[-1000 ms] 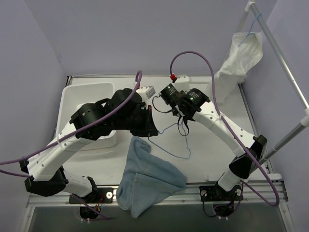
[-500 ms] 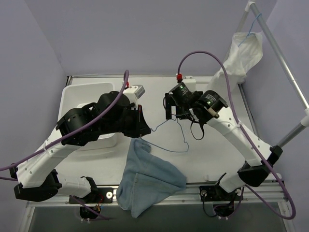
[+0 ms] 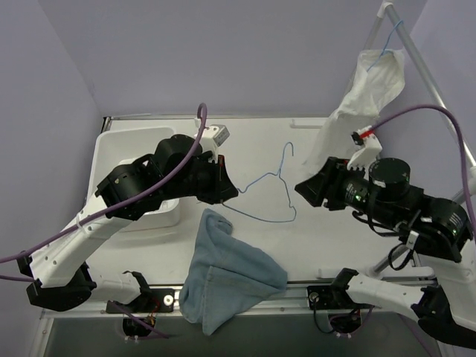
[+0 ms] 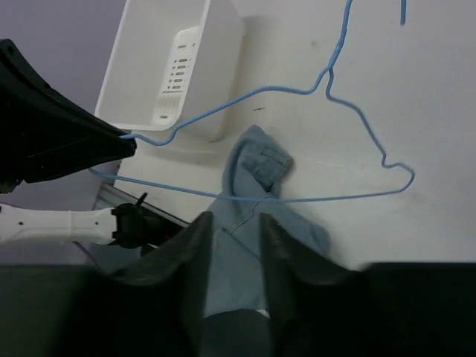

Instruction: Remove the skirt from the hanger

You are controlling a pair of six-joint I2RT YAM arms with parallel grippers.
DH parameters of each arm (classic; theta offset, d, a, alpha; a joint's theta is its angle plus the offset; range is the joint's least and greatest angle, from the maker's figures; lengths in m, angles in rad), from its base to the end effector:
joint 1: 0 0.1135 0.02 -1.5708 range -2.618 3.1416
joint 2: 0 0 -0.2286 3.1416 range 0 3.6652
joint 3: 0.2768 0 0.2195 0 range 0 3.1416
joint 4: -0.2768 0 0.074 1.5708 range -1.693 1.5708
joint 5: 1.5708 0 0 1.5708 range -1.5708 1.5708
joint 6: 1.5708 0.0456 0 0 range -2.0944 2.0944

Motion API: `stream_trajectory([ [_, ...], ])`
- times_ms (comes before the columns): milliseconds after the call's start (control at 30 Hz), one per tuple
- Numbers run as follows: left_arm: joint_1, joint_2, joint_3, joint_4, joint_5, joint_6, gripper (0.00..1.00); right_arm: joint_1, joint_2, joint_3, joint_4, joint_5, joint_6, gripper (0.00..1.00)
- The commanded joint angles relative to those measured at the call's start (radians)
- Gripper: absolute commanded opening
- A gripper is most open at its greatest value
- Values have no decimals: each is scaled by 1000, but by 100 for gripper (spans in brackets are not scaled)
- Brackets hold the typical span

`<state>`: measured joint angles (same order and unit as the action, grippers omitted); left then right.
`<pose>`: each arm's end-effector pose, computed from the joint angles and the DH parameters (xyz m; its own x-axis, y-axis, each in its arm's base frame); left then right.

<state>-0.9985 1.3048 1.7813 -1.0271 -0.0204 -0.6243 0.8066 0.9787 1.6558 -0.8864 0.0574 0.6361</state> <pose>0.1210 -0.1861 0.4216 -0.7157 0.0318 -0.6977 0.5087 0.7083 -0.4895 0.0962 0.0966 0.4574 -0.5208 0.3138 -0.7939 -0.4631 0.6774 0.5715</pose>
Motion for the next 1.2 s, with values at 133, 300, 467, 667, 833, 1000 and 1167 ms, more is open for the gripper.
stream_trajectory([
  [133,41,45,125,202,131,78,2,5,-138,-249,0,-120,80,0],
  [300,43,70,141,360,235,57,2,6,-198,-416,39,-209,108,0],
  [467,43,96,171,498,316,54,2,6,-252,-534,75,-251,126,0],
  [667,43,171,225,668,396,23,2,6,-288,-574,81,-294,126,0],
  [833,41,281,267,829,447,-50,2,6,-330,-619,64,-300,126,0],
  [1000,28,359,325,911,478,-74,2,6,-342,-654,70,-284,138,0],
  [1167,35,410,467,670,418,26,2,5,-386,-659,75,-265,166,0],
])
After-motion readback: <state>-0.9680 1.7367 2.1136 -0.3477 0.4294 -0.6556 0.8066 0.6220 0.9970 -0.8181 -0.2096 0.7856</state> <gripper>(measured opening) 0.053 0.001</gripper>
